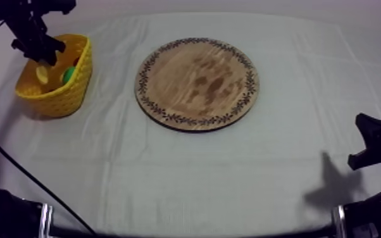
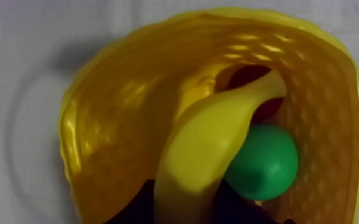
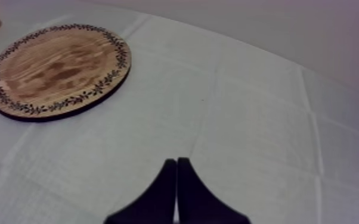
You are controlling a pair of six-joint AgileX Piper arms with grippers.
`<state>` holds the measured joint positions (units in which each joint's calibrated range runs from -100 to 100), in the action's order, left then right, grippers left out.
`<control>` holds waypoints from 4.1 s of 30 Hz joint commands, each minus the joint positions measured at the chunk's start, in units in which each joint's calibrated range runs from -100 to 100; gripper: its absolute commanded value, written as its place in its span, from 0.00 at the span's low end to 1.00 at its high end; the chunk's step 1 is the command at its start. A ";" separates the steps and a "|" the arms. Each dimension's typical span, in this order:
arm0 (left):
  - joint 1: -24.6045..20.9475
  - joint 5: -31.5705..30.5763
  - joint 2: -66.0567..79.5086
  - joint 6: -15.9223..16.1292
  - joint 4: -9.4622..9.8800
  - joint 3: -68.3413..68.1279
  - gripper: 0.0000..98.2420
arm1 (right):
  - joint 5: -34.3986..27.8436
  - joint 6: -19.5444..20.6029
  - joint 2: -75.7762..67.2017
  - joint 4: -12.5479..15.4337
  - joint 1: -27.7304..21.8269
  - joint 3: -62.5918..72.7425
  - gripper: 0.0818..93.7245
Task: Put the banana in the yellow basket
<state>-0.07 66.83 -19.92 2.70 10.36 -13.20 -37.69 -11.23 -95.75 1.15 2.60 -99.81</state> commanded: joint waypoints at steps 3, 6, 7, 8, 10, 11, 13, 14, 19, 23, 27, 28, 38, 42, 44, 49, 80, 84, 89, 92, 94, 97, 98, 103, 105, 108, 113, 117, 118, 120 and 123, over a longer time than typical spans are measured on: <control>-0.03 0.04 0.18 0.16 -0.02 -0.38 0.33 | 0.02 0.02 0.00 0.00 0.00 0.03 0.00; -0.08 0.38 0.53 0.29 -0.03 -0.64 0.40 | 0.02 0.02 0.00 0.00 0.00 0.03 0.00; -0.13 0.60 0.73 0.16 -0.03 -0.70 0.46 | 0.02 0.02 0.00 0.00 0.00 0.03 0.00; -0.17 1.00 0.94 0.06 -0.03 -0.75 0.52 | 0.02 0.02 0.00 0.00 0.00 0.03 0.00; -0.21 1.85 1.36 -0.12 -0.06 -0.48 0.61 | 0.02 0.02 0.00 0.00 0.00 0.03 0.00; -0.18 2.16 1.59 -0.23 -0.06 -0.26 0.64 | 0.02 0.02 0.00 0.00 0.00 0.03 0.00; -0.02 2.77 2.03 -0.32 0.03 0.15 0.69 | 0.02 0.02 0.00 0.00 0.00 0.03 0.00; 0.08 2.93 2.26 -0.36 0.07 0.35 0.70 | 0.02 0.02 0.00 0.00 0.00 0.03 0.00; 0.45 2.80 3.59 -0.50 0.13 0.47 0.71 | 0.02 0.02 0.00 0.00 0.00 0.03 0.00; 0.23 -0.55 5.70 -0.56 -0.36 -0.50 0.63 | 0.02 0.02 0.00 0.00 0.00 0.03 0.00; -0.67 -4.35 9.60 0.47 -1.98 -0.75 0.47 | 0.02 0.02 0.00 0.00 0.00 0.03 0.00; -0.85 -4.80 10.87 0.89 -2.39 -0.62 0.40 | 0.02 0.02 0.00 0.00 0.00 0.03 0.00; -0.24 -7.81 30.07 2.18 -3.13 -7.21 0.02 | 0.02 0.02 0.00 0.00 0.00 0.03 0.00; -0.14 -7.98 39.73 1.78 -3.75 -11.95 0.00 | 0.02 0.02 0.00 0.00 0.00 0.03 0.00; -0.45 -8.46 45.17 1.92 -4.39 -15.07 0.00 | 0.02 0.02 0.00 0.00 0.00 0.03 0.00; -1.04 -14.38 60.50 1.96 -5.25 -27.45 0.00 | 0.02 0.02 0.00 0.00 0.00 0.03 0.00; -0.58 -30.47 116.20 -3.81 -4.75 -84.30 0.00 | 0.02 0.02 0.00 0.00 0.00 0.03 0.00; -1.24 -29.36 118.73 -1.83 -7.14 -85.00 0.00 | 0.02 0.02 0.00 0.00 0.00 0.03 0.00; -1.50 -30.99 119.50 -1.36 -8.07 -85.79 0.00 | 0.02 0.02 0.00 0.00 0.00 0.03 0.00; -1.53 -32.17 119.60 -1.32 -8.14 -86.23 0.00 | 0.02 0.02 0.00 0.00 0.00 0.03 0.00; -1.57 -32.41 119.63 -1.29 -8.11 -86.29 0.00 | 0.02 0.02 0.00 0.00 0.00 0.03 0.00; -1.91 -32.56 119.65 -1.25 -8.07 -86.33 0.00 | 0.02 0.02 0.00 0.00 0.00 0.03 0.00; -2.02 -32.58 119.65 -1.18 -8.06 -86.34 0.00 | 0.02 0.02 0.00 0.00 0.00 0.03 0.00; -2.47 -32.63 119.66 -0.91 -8.04 -86.35 0.00 | 0.02 0.02 0.00 0.00 0.00 0.03 0.00; -2.52 -32.63 119.66 -0.89 -8.04 -86.35 0.00 | 0.02 0.02 0.00 0.00 0.00 0.03 0.00; -2.55 -32.63 119.66 -0.71 -8.04 -86.35 0.00 | 0.02 0.02 0.00 0.00 0.00 0.03 0.00; -2.56 -32.64 119.66 -0.29 -8.04 -86.35 0.00 | 0.02 0.02 0.00 0.00 0.00 0.03 0.00; -2.57 -32.64 119.66 -0.18 -8.04 -86.35 0.00 | 0.02 0.02 0.00 0.00 0.00 0.03 0.00; -2.57 -32.64 119.66 -0.22 -8.04 -86.35 0.00 | 0.02 0.02 0.00 0.00 0.00 0.03 0.00; -2.57 -32.64 119.66 -0.70 -8.04 -86.35 0.00 | 0.02 0.02 0.00 0.00 0.00 0.03 0.00; -2.57 -32.66 119.66 -2.55 -8.06 -86.35 0.00 | 0.02 0.02 0.00 0.00 0.00 0.03 0.00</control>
<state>-2.63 34.23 99.70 1.09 2.31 -99.53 -37.63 -11.27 -95.75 1.15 2.60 -99.81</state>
